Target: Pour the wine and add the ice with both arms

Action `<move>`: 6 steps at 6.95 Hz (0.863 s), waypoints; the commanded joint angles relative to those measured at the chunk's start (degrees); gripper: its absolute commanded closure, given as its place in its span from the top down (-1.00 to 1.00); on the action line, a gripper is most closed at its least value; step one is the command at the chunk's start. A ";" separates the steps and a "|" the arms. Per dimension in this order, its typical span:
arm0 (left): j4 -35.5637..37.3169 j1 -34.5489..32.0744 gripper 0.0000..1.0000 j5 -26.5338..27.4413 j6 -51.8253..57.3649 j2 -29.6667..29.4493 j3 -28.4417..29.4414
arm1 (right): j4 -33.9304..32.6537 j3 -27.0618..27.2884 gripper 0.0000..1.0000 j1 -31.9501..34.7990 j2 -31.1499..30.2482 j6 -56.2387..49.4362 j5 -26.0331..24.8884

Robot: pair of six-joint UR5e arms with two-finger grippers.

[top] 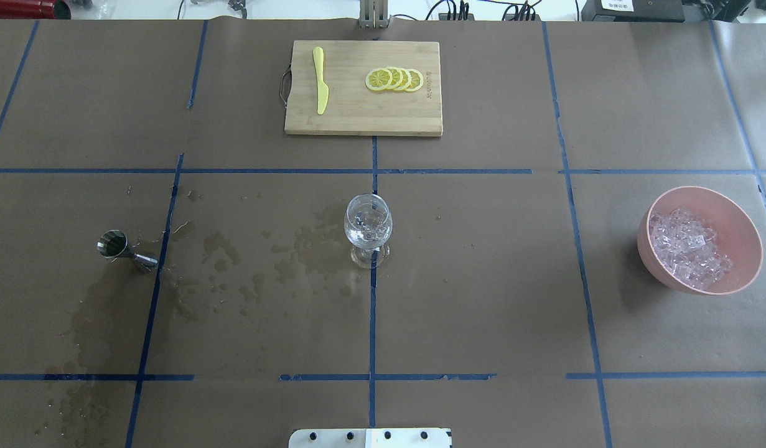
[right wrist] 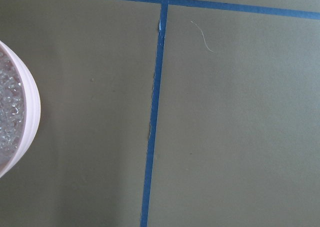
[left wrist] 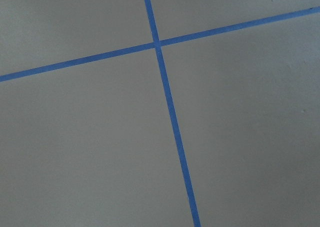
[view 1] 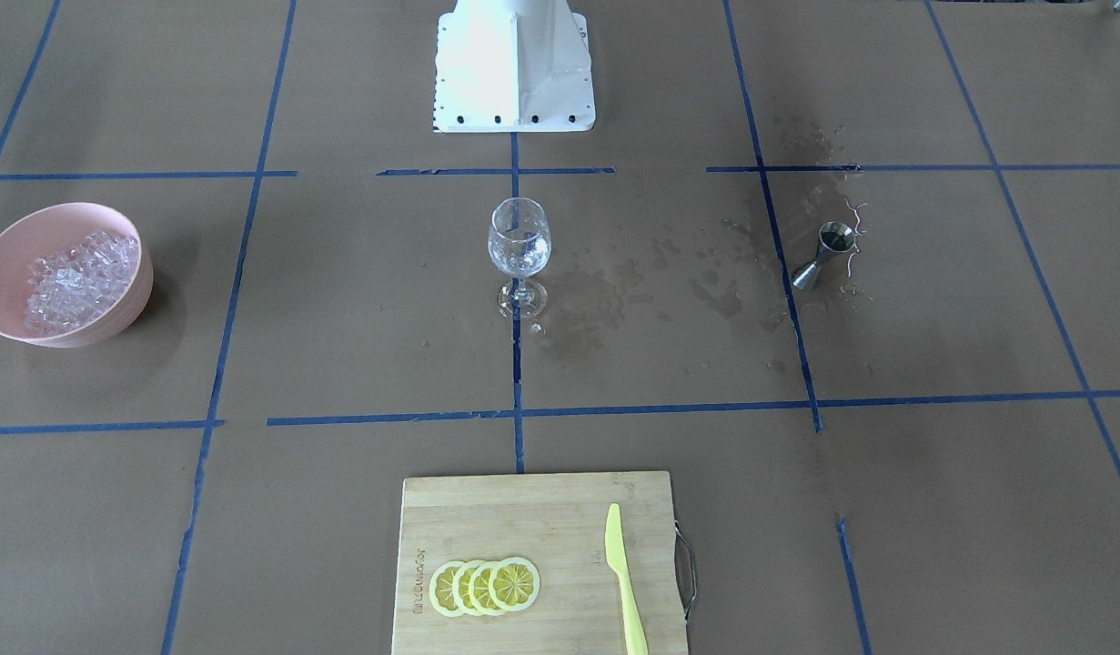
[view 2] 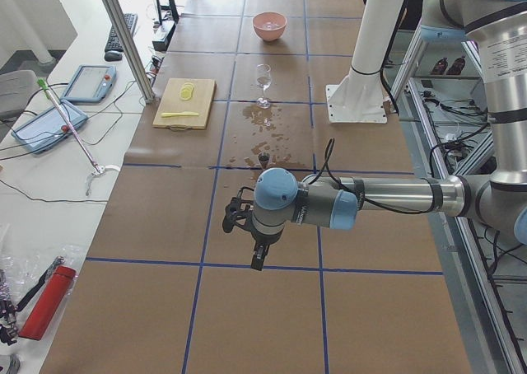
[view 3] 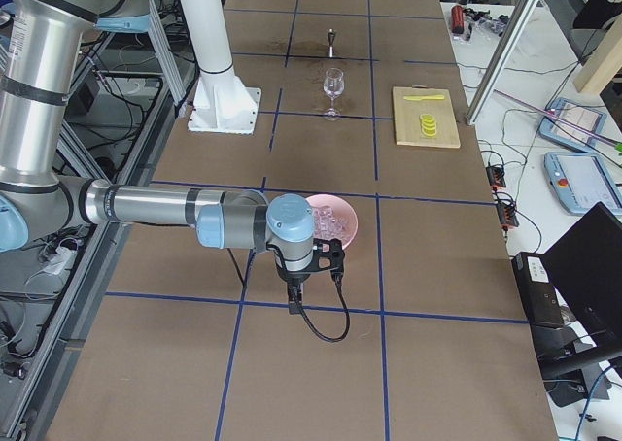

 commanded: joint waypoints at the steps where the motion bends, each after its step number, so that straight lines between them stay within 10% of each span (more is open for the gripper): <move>1: -0.18 -0.08 1.00 0.00 0.35 0.03 -0.09 | -0.09 -0.11 1.00 0.00 0.00 0.00 0.09; 6: -4.56 -0.08 1.00 1.76 0.61 -1.02 0.09 | 0.09 1.12 1.00 0.00 0.70 0.88 3.42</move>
